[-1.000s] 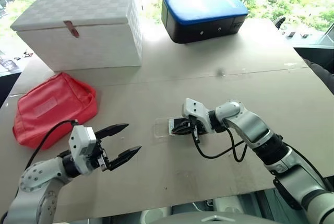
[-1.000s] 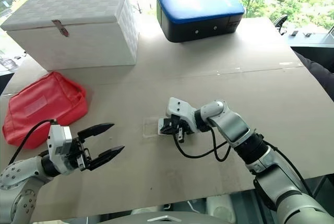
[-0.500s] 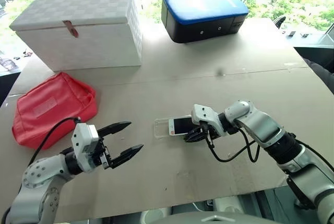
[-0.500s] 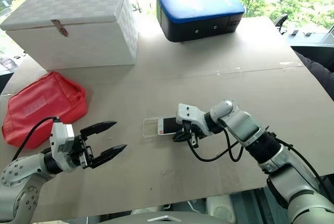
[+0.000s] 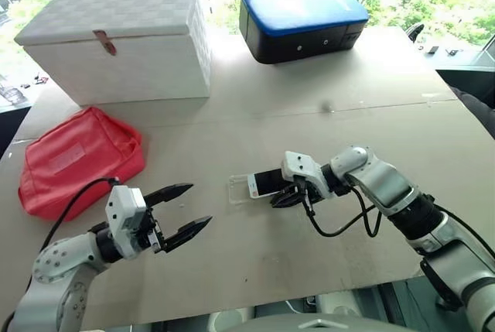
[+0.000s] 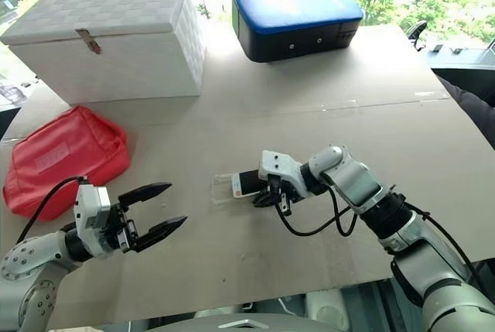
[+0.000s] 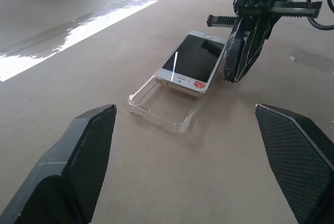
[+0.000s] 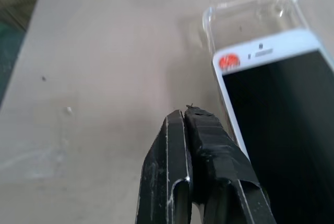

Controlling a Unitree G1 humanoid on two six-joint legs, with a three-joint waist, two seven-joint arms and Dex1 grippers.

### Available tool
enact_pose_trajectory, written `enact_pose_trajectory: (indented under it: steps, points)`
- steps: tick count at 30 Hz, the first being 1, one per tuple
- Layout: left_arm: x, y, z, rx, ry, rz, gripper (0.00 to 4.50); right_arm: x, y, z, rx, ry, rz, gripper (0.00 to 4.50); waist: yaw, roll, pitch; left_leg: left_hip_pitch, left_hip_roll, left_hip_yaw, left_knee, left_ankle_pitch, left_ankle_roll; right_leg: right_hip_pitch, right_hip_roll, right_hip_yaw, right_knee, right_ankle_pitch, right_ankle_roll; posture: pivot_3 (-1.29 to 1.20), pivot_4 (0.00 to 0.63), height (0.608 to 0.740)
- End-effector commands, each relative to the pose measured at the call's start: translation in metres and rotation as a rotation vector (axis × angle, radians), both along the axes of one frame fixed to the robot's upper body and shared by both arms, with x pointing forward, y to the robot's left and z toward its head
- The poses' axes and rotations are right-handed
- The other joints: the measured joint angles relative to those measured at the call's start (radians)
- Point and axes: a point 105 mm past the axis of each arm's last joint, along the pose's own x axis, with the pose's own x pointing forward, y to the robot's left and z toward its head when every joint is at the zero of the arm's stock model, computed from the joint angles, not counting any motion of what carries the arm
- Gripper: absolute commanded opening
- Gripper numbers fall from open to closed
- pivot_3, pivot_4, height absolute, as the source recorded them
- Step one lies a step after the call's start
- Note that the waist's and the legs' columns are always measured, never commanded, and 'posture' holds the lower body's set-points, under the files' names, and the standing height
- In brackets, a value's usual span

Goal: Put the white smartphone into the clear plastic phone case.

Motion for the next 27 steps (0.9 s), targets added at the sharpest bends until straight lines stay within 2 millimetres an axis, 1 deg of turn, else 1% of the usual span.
enact_pose_trajectory:
  steps: [1,3,6,11,15,19,22,27]
  points:
    - [-0.003,-0.005,0.009,0.001,-0.041,-0.021,4.35,0.002,0.009,0.017,0.062,-0.047,-0.002,0.05,0.0,0.0,0.0,0.0,0.0,0.0,0.0,0.0,0.0,0.0,0.0,0.0,0.0,0.0,0.0,0.0,0.15,0.74]
    - [-0.003,-0.006,0.009,-0.001,-0.041,-0.021,4.35,0.009,0.014,0.013,0.059,-0.074,-0.033,0.05,0.0,0.0,0.0,0.0,0.0,0.0,0.0,0.0,0.0,0.0,0.0,0.0,0.0,0.0,0.0,0.0,0.15,0.74]
    - [-0.003,-0.007,0.009,-0.003,-0.041,-0.022,4.35,0.014,0.018,0.009,0.055,-0.088,-0.054,0.05,0.001,0.0,0.0,0.0,0.0,0.0,0.0,0.0,0.0,0.0,0.0,0.0,0.0,0.0,0.0,0.0,0.15,0.74]
    - [-0.002,-0.007,0.01,-0.002,-0.044,-0.021,4.35,0.026,0.02,-0.014,-0.032,-0.144,-0.091,0.05,0.0,0.0,0.0,0.0,0.0,0.0,0.0,0.0,0.0,0.0,0.0,0.0,0.0,0.0,0.0,0.0,0.15,0.74]
    - [-0.003,-0.007,0.01,-0.001,-0.043,-0.021,4.35,0.027,0.02,-0.024,-0.061,-0.145,-0.097,0.05,-0.001,0.0,0.0,0.001,0.0,0.0,0.0,0.0,0.0,0.0,0.0,0.0,0.0,0.0,0.0,0.0,0.15,0.74]
    - [-0.002,-0.008,0.01,-0.002,-0.041,-0.024,4.35,0.024,0.02,-0.037,-0.091,-0.099,-0.099,0.05,-0.001,0.0,-0.001,0.002,0.0,0.0,0.0,0.0,0.0,0.001,0.0,0.0,0.001,0.0,0.0,0.0,0.15,0.74]
    - [-0.002,-0.008,0.01,-0.003,-0.041,-0.026,4.35,0.023,0.021,-0.043,-0.102,-0.071,-0.106,0.05,-0.004,0.0,-0.002,0.004,0.0,0.0,0.0,0.0,0.0,0.002,0.001,0.0,0.001,0.0,0.0,0.0,0.15,0.74]
    - [-0.001,-0.009,0.011,-0.002,-0.043,-0.027,4.35,0.031,0.021,-0.051,-0.121,-0.043,-0.161,0.05,-0.007,0.0,-0.002,0.006,0.001,0.0,-0.001,0.0,0.0,0.003,0.002,0.001,0.001,-0.001,0.001,0.0,0.15,0.74]
